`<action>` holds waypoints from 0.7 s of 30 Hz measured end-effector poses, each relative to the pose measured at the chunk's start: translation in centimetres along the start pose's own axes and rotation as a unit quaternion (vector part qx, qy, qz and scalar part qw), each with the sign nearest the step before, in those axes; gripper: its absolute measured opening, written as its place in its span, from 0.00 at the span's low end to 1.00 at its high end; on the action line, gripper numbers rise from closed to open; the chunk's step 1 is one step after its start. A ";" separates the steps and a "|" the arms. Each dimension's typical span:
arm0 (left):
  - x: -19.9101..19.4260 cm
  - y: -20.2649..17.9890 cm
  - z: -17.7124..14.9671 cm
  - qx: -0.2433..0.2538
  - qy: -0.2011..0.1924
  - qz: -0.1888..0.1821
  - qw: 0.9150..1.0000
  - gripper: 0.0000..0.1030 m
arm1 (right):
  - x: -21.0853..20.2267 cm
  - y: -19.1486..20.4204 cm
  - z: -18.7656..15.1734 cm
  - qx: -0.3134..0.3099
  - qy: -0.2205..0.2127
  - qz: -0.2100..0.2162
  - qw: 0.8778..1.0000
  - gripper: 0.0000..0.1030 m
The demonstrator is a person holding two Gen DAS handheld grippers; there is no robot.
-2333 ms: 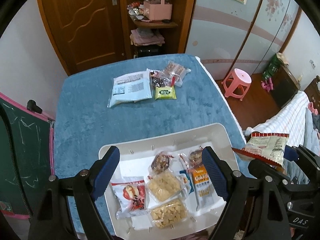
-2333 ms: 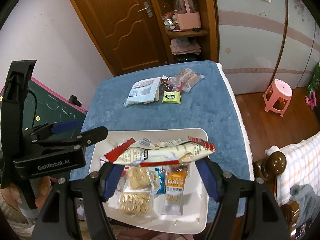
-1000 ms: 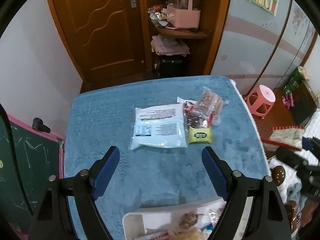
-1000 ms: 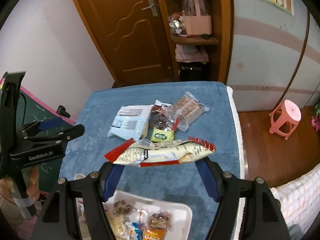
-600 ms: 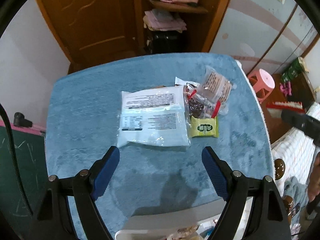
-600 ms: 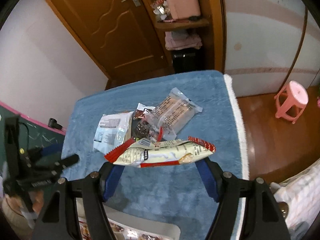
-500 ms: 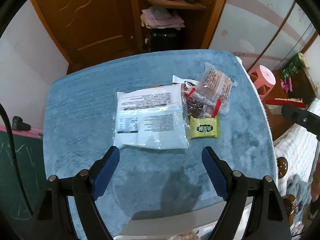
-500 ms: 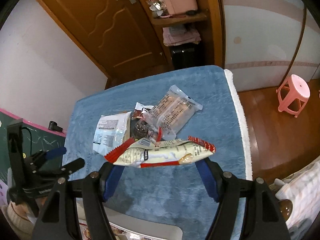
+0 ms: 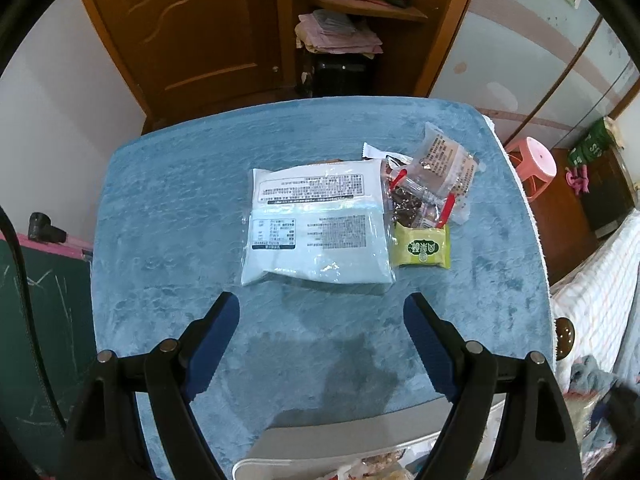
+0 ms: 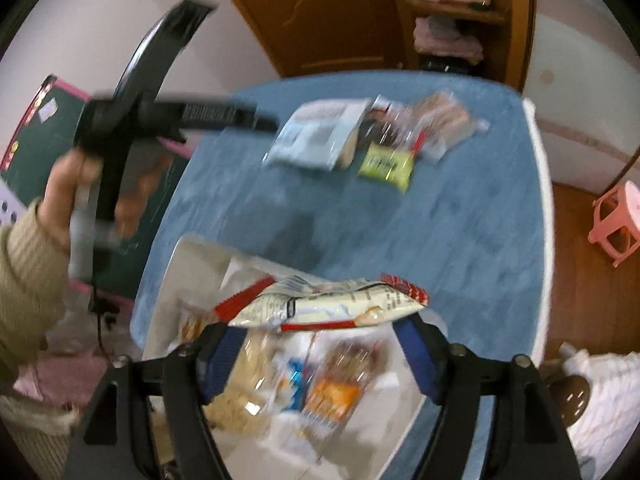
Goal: Organize snacks
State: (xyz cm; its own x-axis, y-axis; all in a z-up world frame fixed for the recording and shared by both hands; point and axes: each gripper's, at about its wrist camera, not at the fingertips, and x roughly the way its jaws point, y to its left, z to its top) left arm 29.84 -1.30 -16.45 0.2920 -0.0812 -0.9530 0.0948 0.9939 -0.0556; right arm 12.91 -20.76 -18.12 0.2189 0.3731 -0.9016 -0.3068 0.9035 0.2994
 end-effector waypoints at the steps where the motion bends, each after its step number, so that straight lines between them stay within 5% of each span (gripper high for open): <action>1: -0.1 0.1 -0.1 -0.001 0.000 -0.002 1.000 0.81 | 0.1 0.3 -0.4 0.001 0.003 0.001 1.000 0.91; 3: -0.3 0.0 -0.5 -0.001 0.001 -0.006 1.000 0.81 | 0.0 0.7 -1.6 0.003 -0.005 -0.003 1.000 1.00; 12: -1.4 -0.1 -1.8 0.015 -0.003 -0.005 1.000 0.81 | -1.2 -0.2 -1.5 0.057 -0.024 -0.017 0.998 1.00; 21: -0.5 0.4 -1.3 0.014 0.004 -0.004 1.000 0.81 | 0.0 -3.0 3.6 0.058 -0.045 -0.078 0.994 1.00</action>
State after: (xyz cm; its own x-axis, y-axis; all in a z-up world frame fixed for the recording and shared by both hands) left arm 28.53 -0.75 -16.40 0.2825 -0.0888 -0.9552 0.1237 0.9908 -0.0555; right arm 17.21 -22.73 -17.92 0.3399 0.2384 -0.9097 -0.1542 0.9684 0.1962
